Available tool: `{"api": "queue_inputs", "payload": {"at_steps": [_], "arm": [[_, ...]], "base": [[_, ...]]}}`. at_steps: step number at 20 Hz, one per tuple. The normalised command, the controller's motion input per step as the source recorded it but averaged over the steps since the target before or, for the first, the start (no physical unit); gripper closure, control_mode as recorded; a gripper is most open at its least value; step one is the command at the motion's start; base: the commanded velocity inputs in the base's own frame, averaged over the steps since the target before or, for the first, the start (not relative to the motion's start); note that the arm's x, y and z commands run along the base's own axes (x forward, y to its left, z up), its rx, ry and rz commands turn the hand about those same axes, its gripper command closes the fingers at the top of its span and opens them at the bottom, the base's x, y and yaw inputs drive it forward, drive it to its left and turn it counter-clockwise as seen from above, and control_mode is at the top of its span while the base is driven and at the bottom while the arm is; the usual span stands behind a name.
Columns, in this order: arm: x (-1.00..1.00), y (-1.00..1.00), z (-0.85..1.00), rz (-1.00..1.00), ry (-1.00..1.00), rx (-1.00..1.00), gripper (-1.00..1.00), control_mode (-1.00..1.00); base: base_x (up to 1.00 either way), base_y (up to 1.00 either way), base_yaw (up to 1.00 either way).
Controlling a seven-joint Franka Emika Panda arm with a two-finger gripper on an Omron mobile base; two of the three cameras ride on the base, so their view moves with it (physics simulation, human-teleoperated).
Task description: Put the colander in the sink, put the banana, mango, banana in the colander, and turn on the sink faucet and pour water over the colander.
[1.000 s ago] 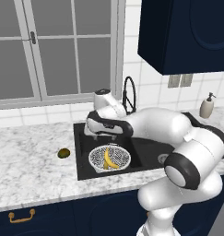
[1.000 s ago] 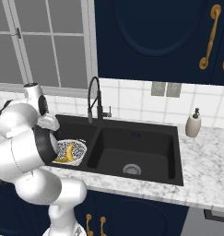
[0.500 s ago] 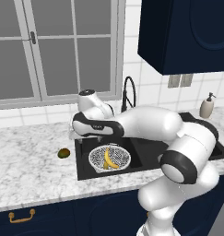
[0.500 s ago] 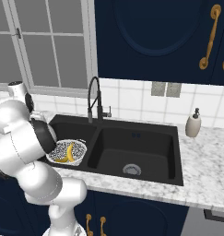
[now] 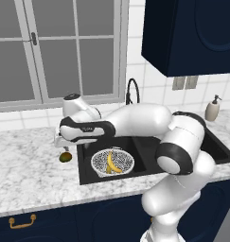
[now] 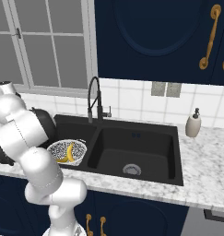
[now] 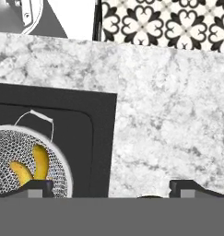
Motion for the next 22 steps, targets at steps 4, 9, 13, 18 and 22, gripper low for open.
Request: {"api": "queue_inputs", "payload": {"at_steps": [4, 9, 13, 18, 22], "arm": [[0.24, 0.19, -0.13, 0.06, 0.02, 0.00, -1.00, -1.00], [0.37, 0.19, -0.22, 0.01, 0.01, 0.00, -1.00, -1.00], [0.27, 0.17, -0.28, 0.00, 0.00, 0.02, -1.00, -1.00], [0.24, 0.26, -0.29, 0.01, 0.00, 0.01, -1.00, -1.00], [0.12, 0.15, -0.18, 0.02, 0.00, 0.00, -1.00, -1.00]], "base": [[0.00, 0.00, 0.00], [0.00, 0.00, 0.00], [0.00, 0.00, 0.00], [0.00, 0.00, 0.00], [0.00, 0.00, 0.00]]}}
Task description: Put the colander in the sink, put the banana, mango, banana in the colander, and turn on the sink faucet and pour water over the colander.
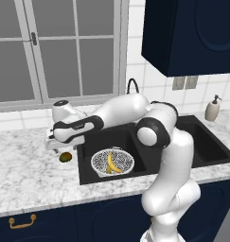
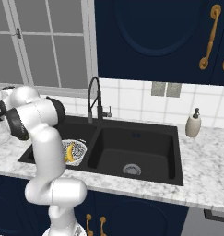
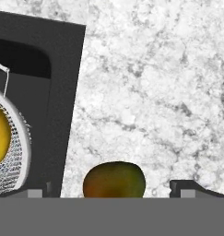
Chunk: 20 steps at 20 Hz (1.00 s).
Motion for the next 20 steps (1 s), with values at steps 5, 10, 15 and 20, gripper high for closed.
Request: {"api": "queue_inputs", "payload": {"at_steps": [5, 10, 15, 20], "arm": [[0.07, 0.01, -0.15, 0.01, 0.00, 0.00, -1.00, -1.00], [0.11, 0.00, -0.22, 0.00, 0.00, 0.00, -1.00, -1.00], [0.00, 0.00, -0.22, 0.00, 0.00, 0.00, -1.00, -1.00], [0.00, 0.00, -0.29, 0.00, 0.00, 0.00, -1.00, -1.00]], "base": [[0.00, 0.00, 0.00], [0.00, 0.00, 0.00], [0.00, 0.00, 0.00], [0.00, 0.00, 0.00]]}}
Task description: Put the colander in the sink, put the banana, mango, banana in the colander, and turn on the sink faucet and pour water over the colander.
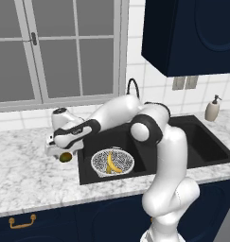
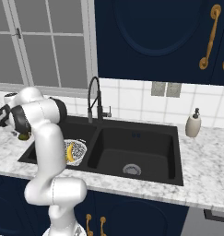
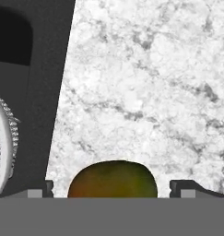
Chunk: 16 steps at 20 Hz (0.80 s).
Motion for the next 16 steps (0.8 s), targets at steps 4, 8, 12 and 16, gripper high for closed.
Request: {"api": "queue_inputs", "payload": {"at_steps": [4, 8, 12, 16], "arm": [[0.00, 0.00, -0.34, 0.00, 0.00, 0.00, -1.00, -1.00], [0.00, 0.09, -0.46, 0.00, 0.00, 0.00, 1.00, -1.00], [-0.07, 0.00, -0.15, 0.00, -0.01, 0.00, 1.00, -1.00], [-0.36, -0.26, 0.40, 0.00, -0.06, 0.00, 1.00, -1.00]], "base": [[0.00, 0.00, 0.00], [0.00, 0.00, 0.00], [0.00, 0.00, 0.00], [0.00, 0.00, 0.00]]}}
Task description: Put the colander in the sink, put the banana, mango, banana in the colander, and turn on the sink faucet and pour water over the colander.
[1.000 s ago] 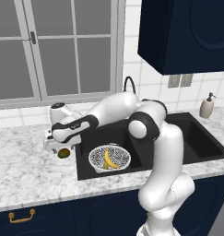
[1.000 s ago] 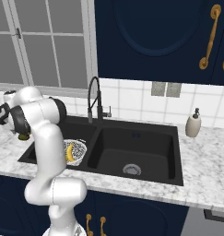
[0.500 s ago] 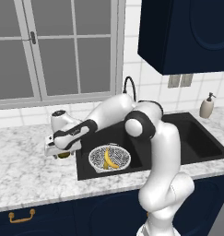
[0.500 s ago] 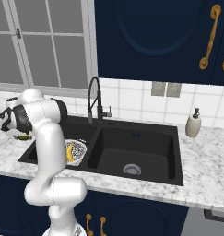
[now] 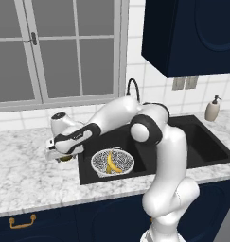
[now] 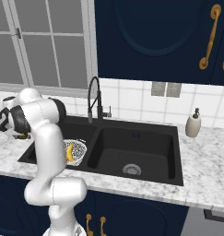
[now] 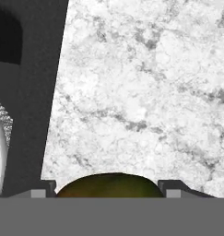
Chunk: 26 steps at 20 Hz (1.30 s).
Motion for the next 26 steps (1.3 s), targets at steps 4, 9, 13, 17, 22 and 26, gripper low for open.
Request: {"api": "queue_inputs", "payload": {"at_steps": [4, 9, 13, 17, 22, 26], "arm": [[-0.45, -0.74, 0.47, 0.00, 0.00, 0.03, 1.00, -1.00], [-0.38, -1.00, 0.16, -0.01, 0.00, 0.08, 1.00, -1.00], [-0.12, -1.00, 0.00, 0.00, 0.00, 0.07, 1.00, -1.00], [-0.01, -0.87, -0.09, -0.01, 0.02, 0.02, 1.00, -1.00], [0.17, -0.36, -0.36, -0.01, 0.08, 0.00, 1.00, -1.00], [0.46, -0.18, -0.45, -0.02, 0.09, -0.02, 1.00, -1.00]], "base": [[0.00, 0.00, 0.00], [0.00, 0.00, 0.00], [0.00, 0.00, 0.00], [0.00, 0.00, 0.00], [0.00, 0.00, 0.00], [0.00, 0.00, 0.00]]}}
